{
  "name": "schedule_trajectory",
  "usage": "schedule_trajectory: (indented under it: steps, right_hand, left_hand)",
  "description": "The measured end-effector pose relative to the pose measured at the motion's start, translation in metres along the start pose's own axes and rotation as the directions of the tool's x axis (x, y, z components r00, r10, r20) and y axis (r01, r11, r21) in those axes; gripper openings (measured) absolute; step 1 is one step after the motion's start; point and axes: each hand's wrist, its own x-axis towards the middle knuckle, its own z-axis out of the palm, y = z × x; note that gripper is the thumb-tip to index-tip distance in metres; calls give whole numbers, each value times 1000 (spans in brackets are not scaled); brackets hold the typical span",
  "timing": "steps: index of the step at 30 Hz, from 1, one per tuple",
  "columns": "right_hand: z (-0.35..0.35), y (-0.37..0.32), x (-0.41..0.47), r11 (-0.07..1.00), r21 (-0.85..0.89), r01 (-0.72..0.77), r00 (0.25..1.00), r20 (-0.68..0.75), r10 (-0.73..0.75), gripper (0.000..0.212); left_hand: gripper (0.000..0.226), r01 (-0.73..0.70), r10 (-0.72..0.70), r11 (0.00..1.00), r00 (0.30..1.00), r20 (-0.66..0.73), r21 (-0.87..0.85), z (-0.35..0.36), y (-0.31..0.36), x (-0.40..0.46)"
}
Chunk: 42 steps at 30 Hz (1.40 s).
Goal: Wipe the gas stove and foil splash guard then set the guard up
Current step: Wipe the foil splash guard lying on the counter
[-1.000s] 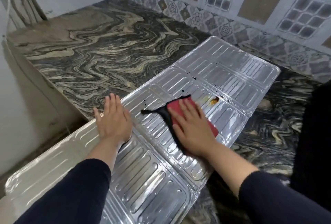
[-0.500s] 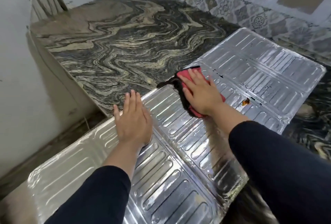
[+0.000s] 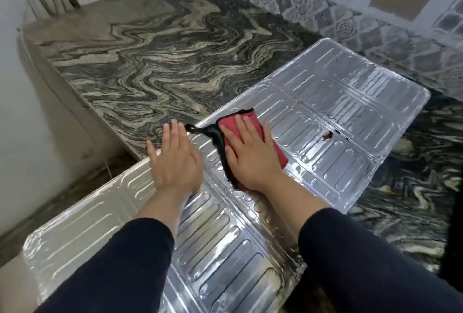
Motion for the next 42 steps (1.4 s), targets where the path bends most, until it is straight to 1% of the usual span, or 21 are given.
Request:
schedule_trajectory:
  steps: [2, 4, 5, 8, 10, 12, 14, 16, 17, 20, 23, 25, 27, 29, 31, 33, 38, 42]
  right_hand:
    - [-6, 18, -22, 997, -7, 71, 996, 48, -70, 52]
    - [-15, 54, -38, 998, -16, 63, 997, 55, -62, 50]
    - [-19, 77, -45, 1000, -24, 19, 999, 49, -18, 50]
    - [-30, 142, -54, 978, -53, -200, 978, 54, 202, 55]
    - [-33, 157, -55, 953, -84, -291, 953, 58, 296, 55]
    - [-31, 143, -57, 941, -82, -329, 943, 35, 332, 53]
    - [-25, 110, -63, 936, -36, -351, 936, 5, 351, 53]
    - [-17, 70, -74, 934, 8, -357, 934, -24, 358, 55]
    - [-13, 48, -79, 935, 22, -354, 934, -36, 355, 57]
    - [1, -6, -90, 931, 59, -359, 930, -59, 362, 59]
    - [8, -21, -92, 922, 49, -383, 920, -73, 386, 59]
    - [9, -13, -92, 930, 37, -365, 927, -80, 367, 58]
    - [4, 2, -92, 953, 12, -303, 950, -80, 303, 58]
    - [-5, 26, -87, 959, -16, -283, 959, -31, 282, 58]
    - [-13, 60, -75, 937, -25, -349, 937, 0, 350, 58]
    - [-21, 97, -61, 906, -40, -421, 907, -7, 421, 58]
    - [-35, 194, -37, 848, -93, -522, 852, -28, 522, 55]
    - [-41, 236, -23, 797, -104, -595, 804, -60, 592, 51]
  left_hand:
    - [57, -10, 10, 1000, 1000, 3, -5, 0, -1, 0]
    - [57, -15, 15, 1000, 1000, 13, 6, 0, -3, 1]
    - [57, -15, 15, 1000, 1000, 17, 18, 0, -5, 1]
    - [56, -29, 28, 999, 999, 29, 32, 1, -8, 3]
    - [56, -45, 43, 998, 998, 49, 33, 0, -8, 5]
    - [57, -38, 35, 998, 996, 77, 43, -5, -11, 11]
    - [59, 39, -45, 996, 996, 82, 76, -14, -15, 20]
    - [60, 111, -116, 990, 992, 52, 91, -23, -12, 27]
    - [60, 91, -94, 993, 995, 45, 80, -27, -5, 27]
    - [58, -84, 83, 996, 995, 57, 15, -27, 32, 28]
    - [57, -118, 125, 990, 987, 97, -78, -12, 55, 30]
    - [59, -138, 145, 987, 985, 95, -81, -1, 55, 31]
    - [63, -155, 161, 985, 984, 75, -82, 5, 52, 31]
    - [69, -168, 173, 982, 983, 61, -81, 5, 49, 30]
    - [72, -181, 185, 981, 982, 50, -67, 5, 50, 31]
    - [76, -186, 188, 981, 981, 44, -49, 5, 50, 32]
    - [81, -172, 172, 985, 984, 41, -3, 10, 50, 34]
    - [80, -174, 174, 985, 985, 23, -1, 10, 50, 33]
